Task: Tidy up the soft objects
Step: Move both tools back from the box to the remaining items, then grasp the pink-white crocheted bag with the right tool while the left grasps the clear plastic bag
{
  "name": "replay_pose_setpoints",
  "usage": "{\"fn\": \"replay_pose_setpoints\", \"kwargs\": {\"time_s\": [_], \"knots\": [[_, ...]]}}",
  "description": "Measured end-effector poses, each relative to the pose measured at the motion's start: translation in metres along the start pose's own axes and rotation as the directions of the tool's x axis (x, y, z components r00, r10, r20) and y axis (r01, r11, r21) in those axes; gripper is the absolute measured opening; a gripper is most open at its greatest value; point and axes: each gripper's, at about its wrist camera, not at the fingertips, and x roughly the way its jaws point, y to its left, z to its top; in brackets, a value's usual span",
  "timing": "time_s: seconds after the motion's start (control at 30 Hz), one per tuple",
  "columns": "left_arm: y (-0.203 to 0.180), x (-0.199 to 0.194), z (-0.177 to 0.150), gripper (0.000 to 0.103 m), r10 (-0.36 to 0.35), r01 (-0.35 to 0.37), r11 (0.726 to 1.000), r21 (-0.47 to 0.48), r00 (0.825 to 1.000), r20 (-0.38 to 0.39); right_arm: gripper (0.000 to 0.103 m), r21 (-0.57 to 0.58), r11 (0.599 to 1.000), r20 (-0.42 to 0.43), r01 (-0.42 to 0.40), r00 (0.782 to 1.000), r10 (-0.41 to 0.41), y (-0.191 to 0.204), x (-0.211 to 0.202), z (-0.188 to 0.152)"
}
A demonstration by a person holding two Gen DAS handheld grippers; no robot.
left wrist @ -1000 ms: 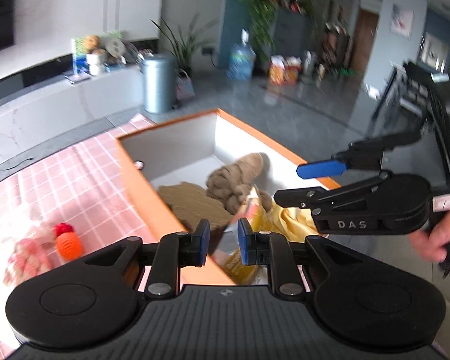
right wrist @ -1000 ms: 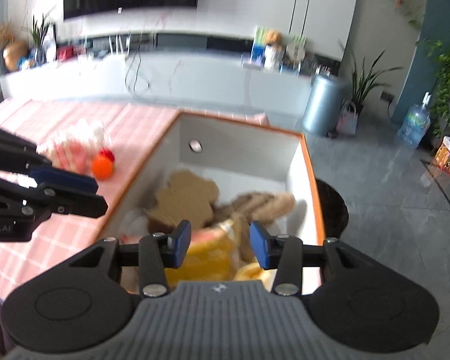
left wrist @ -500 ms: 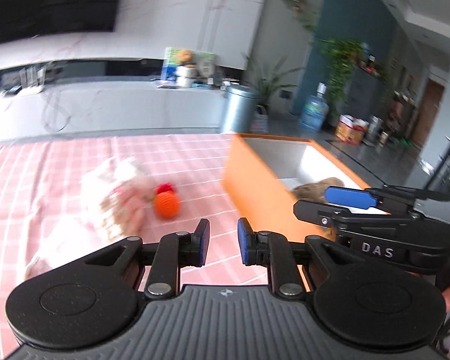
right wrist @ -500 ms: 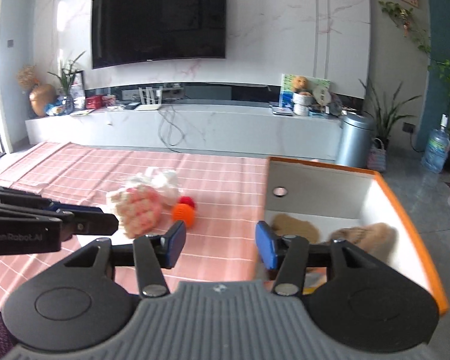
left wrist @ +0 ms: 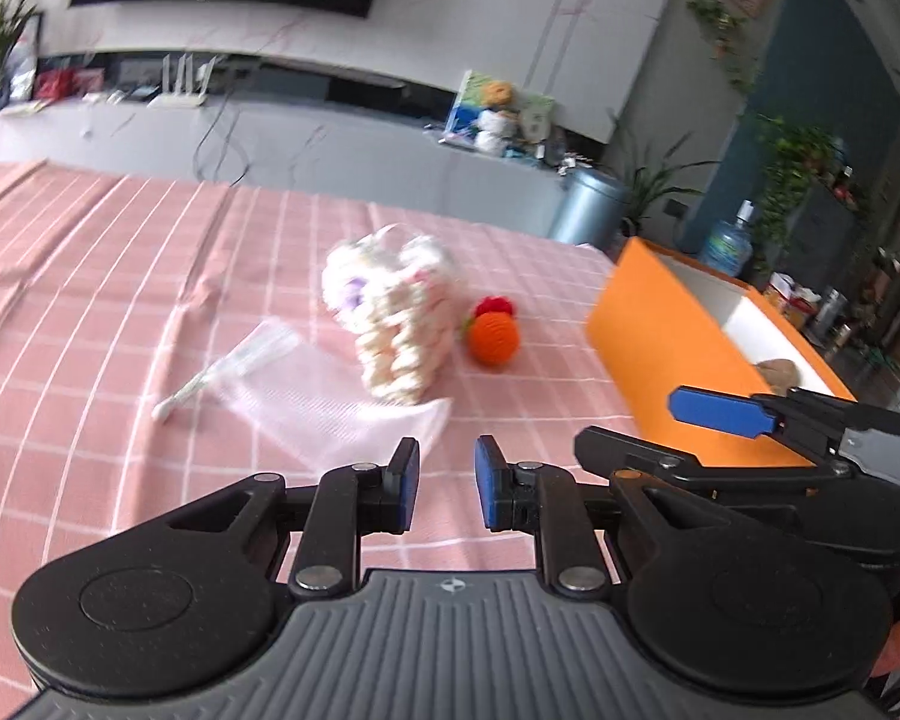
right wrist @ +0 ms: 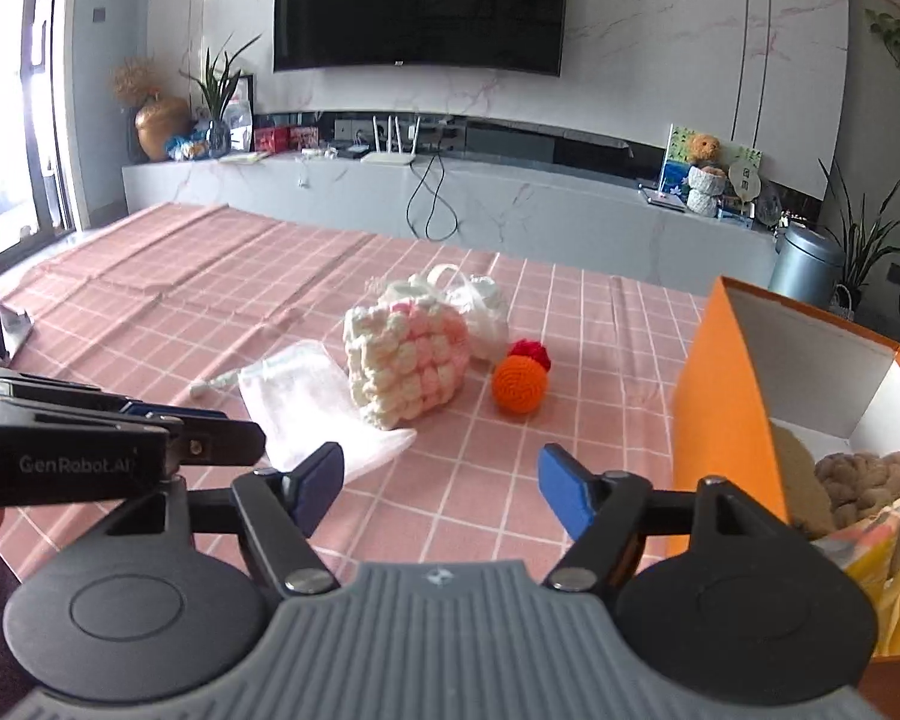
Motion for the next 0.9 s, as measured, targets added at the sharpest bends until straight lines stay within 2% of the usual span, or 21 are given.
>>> {"fn": "replay_pose_setpoints", "kwargs": {"time_s": [0.2,0.33,0.5,0.53,0.6,0.67,0.77,0.9], "knots": [[0.021,0.009,-0.004,0.024,0.044,-0.044,0.997,-0.061,0.999,-0.015,0.070,0.022,1.000,-0.064,-0.013,0.998,0.014,-0.001,0.026,-0.005],[0.028,0.018,-0.001,0.044,0.066,-0.067,0.994,-0.088,0.998,-0.017,0.070,0.019,1.000,-0.082,-0.016,0.996,0.017,-0.003,0.042,-0.002],[0.040,0.032,0.011,0.054,0.092,-0.094,0.989,-0.114,0.996,-0.016,0.071,0.045,0.999,-0.083,-0.027,0.996,0.031,-0.009,0.062,0.012],[0.042,0.033,0.015,0.055,0.101,-0.101,0.988,-0.120,0.995,-0.012,0.072,0.062,0.998,-0.083,-0.033,0.996,0.038,-0.011,0.067,0.017],[0.049,0.037,0.021,0.056,0.131,-0.131,0.982,-0.136,0.991,-0.011,0.082,0.104,0.994,-0.078,-0.042,0.996,0.051,-0.014,0.075,0.027],[0.056,0.040,0.027,0.057,0.168,-0.168,0.977,-0.135,0.986,-0.007,0.083,0.134,0.990,-0.057,-0.049,0.997,0.058,-0.013,0.082,0.038],[0.064,0.048,0.037,0.066,0.196,-0.197,0.975,-0.107,0.980,-0.018,0.093,0.142,0.989,-0.031,-0.050,0.998,0.055,-0.009,0.096,0.055],[0.069,0.057,0.043,0.073,0.196,-0.196,0.979,-0.057,0.980,-0.020,0.093,0.184,0.981,-0.022,-0.059,0.998,0.064,-0.007,0.116,0.073]]}}
